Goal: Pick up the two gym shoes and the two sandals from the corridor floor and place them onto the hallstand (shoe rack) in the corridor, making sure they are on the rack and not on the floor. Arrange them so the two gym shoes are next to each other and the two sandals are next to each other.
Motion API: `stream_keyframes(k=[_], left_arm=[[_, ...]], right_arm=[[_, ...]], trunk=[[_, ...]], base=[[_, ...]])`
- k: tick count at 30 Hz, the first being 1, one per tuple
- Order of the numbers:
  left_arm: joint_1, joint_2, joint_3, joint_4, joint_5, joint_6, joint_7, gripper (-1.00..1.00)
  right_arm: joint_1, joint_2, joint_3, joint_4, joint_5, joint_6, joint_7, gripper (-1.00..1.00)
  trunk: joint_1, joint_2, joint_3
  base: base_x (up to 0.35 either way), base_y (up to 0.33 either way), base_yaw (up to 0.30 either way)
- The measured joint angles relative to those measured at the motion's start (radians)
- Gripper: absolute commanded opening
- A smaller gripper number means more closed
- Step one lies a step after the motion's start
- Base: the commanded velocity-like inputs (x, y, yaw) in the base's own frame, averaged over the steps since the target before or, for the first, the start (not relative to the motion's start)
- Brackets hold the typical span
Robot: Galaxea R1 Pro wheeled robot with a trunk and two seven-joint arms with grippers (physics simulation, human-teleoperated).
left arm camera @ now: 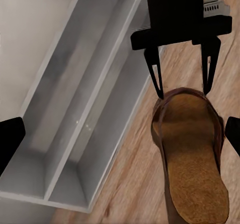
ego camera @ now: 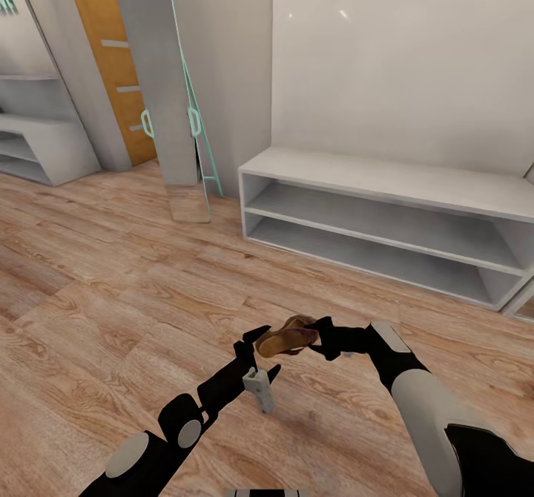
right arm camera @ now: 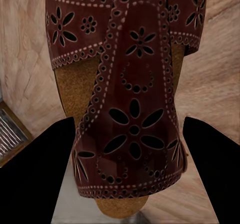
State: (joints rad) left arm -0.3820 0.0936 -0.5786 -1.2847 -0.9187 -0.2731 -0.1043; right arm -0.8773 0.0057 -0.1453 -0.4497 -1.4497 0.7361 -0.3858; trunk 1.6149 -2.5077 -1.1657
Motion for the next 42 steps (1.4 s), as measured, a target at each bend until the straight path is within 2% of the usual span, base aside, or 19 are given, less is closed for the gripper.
stream_keyframes(k=[5,12,27,42], left_arm=[[0.0,0.0,0.009,0.0,0.0,0.0,0.0,1.0],[0.0,0.0,0.012,0.001,0.0,0.0,-0.001,1.0],[0.0,0.0,0.001,0.07,0.006,0.0,-0.002,1.0],[0.0,0.001,0.003,0.192,0.006,-0.002,0.002,1.0]], right_arm=[[0.0,0.008,0.0,0.01,0.002,0.07,0.001,-1.0],[0.0,0.012,0.0,0.015,0.002,0.103,0.002,-1.0],[0.0,0.013,-0.002,0.016,0.002,0.109,0.002,-1.0],[0.0,0.013,0.0,0.016,0.002,0.109,0.002,-1.0]], trunk=[[0.0,0.0,0.0],[0.0,0.0,0.0],[0.0,0.0,0.0],[0.0,0.0,0.0]], base=[[0.0,0.0,0.0],[0.0,0.0,0.0],[0.0,0.0,0.0],[0.0,0.0,0.0]])
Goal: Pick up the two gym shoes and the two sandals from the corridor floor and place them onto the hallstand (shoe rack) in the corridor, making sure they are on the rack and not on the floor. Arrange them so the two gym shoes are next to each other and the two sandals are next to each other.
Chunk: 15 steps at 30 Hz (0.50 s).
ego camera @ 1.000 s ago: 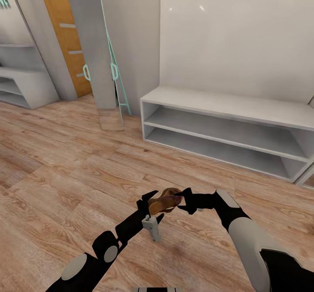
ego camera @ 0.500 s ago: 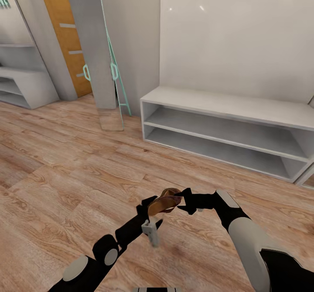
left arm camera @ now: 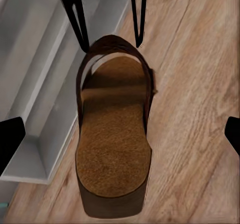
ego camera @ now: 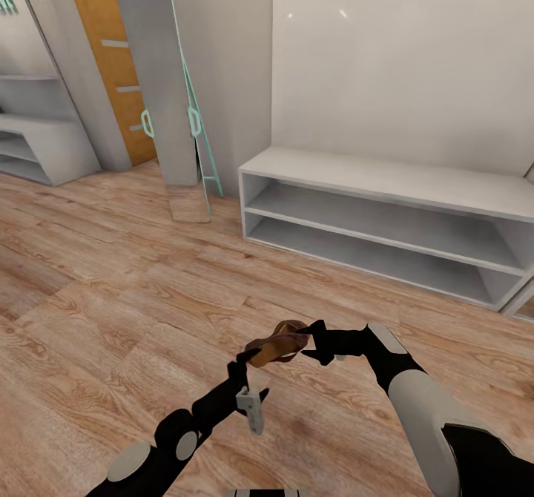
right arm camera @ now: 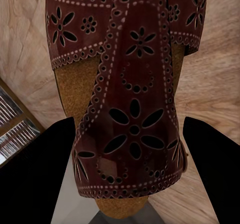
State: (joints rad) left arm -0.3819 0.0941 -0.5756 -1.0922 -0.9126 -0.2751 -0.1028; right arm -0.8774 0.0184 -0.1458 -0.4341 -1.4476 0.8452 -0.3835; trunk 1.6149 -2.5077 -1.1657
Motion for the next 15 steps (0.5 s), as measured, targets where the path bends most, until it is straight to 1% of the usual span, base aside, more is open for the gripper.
stream_keyframes(k=[8,11,15], left_arm=[[0.0,0.0,0.004,0.018,0.0,0.0,0.0,1.0],[0.0,0.001,0.027,0.02,-0.001,0.0,0.001,1.0],[0.0,0.001,0.073,0.021,-0.001,0.0,0.001,1.0]], right_arm=[[0.0,0.0,-0.001,0.0,0.0,0.0,0.0,-1.0],[0.0,0.0,-0.001,0.0,0.0,0.0,0.0,-1.0],[0.0,0.0,-0.001,0.0,0.0,0.0,0.0,-1.0]], trunk=[[0.0,0.0,0.0],[0.0,0.0,0.0],[0.0,0.0,0.0]], base=[[0.0,0.0,0.0],[0.0,0.0,0.0],[0.0,0.0,0.0]])
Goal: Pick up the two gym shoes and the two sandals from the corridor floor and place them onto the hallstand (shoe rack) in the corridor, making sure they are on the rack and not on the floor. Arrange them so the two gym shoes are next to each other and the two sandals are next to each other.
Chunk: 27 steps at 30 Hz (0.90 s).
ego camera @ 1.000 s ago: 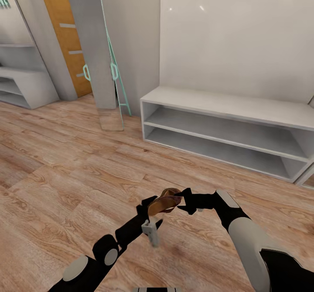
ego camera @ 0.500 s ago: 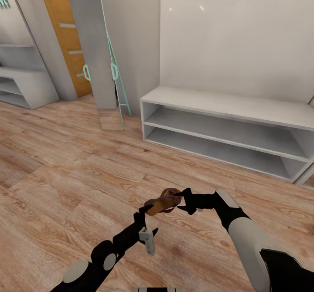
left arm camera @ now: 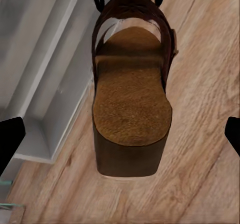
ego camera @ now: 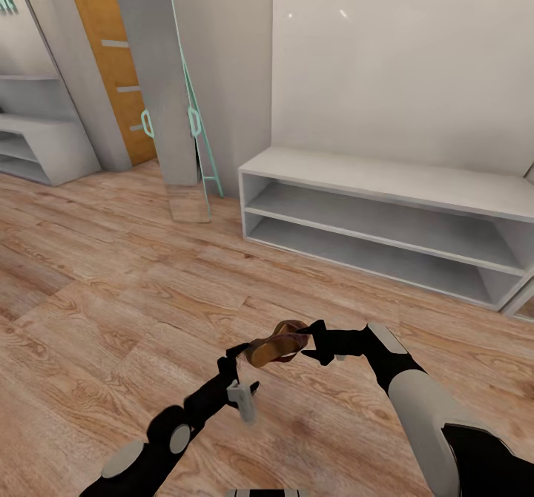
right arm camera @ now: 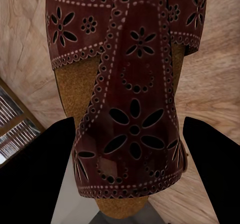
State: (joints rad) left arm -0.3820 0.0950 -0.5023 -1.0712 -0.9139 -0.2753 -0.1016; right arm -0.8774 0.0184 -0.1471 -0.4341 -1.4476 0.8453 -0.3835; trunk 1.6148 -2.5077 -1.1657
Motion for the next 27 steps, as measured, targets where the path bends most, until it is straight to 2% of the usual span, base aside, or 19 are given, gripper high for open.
stream_keyframes(k=[4,11,27], left_arm=[[0.0,0.0,0.031,0.001,0.0,0.0,0.0,1.0],[0.0,0.0,0.049,0.013,-0.001,-0.001,0.0,1.0],[0.0,-0.001,0.052,0.028,-0.002,-0.001,0.0,1.0]], right_arm=[[0.0,0.0,0.0,0.0,0.0,0.0,0.0,-1.0],[0.0,0.0,0.0,0.0,0.0,0.0,0.0,-1.0],[0.0,0.0,0.0,0.0,0.0,0.0,0.0,-1.0]], trunk=[[0.0,0.0,0.0],[0.0,0.0,0.0],[0.0,0.0,0.0]], base=[[0.0,0.0,0.0],[0.0,0.0,0.0],[0.0,0.0,0.0]])
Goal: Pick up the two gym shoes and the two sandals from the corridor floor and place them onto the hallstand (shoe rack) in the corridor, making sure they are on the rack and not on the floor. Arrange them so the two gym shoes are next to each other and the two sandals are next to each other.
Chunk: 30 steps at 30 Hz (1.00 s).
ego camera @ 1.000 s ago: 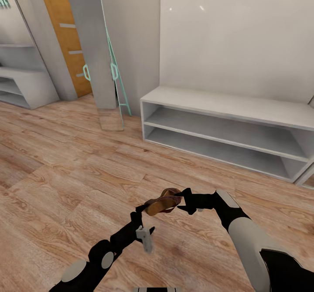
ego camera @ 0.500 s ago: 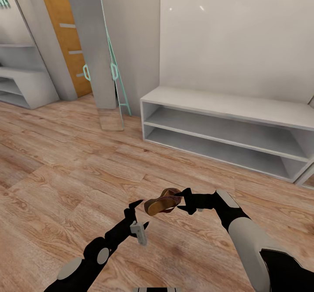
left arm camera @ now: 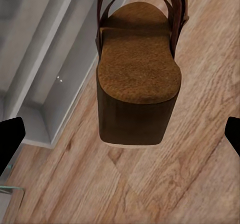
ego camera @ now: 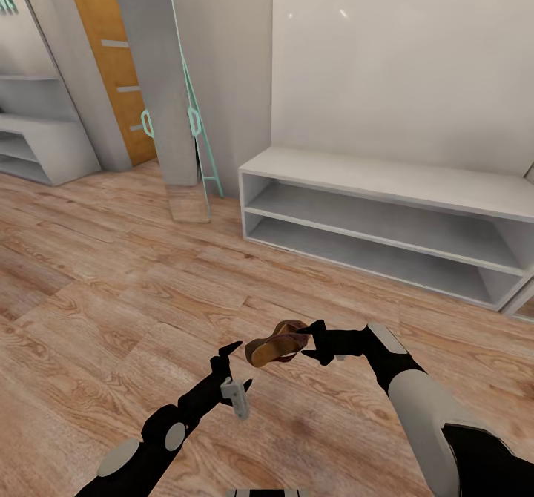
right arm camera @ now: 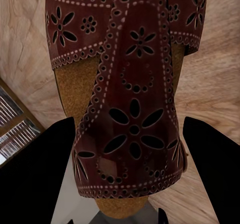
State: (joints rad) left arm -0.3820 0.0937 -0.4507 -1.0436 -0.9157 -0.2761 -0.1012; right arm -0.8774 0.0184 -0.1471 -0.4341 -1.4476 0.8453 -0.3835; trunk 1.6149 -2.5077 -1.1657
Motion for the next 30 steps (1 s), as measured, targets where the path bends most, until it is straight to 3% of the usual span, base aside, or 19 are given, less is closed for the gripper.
stream_keyframes(k=[30], left_arm=[[0.0,0.0,0.027,-0.003,0.0,0.0,0.002,1.0]], right_arm=[[0.0,0.017,0.0,0.019,0.001,0.001,0.0,-1.0]], trunk=[[0.0,0.0,0.0]], base=[[0.0,0.0,0.0]])
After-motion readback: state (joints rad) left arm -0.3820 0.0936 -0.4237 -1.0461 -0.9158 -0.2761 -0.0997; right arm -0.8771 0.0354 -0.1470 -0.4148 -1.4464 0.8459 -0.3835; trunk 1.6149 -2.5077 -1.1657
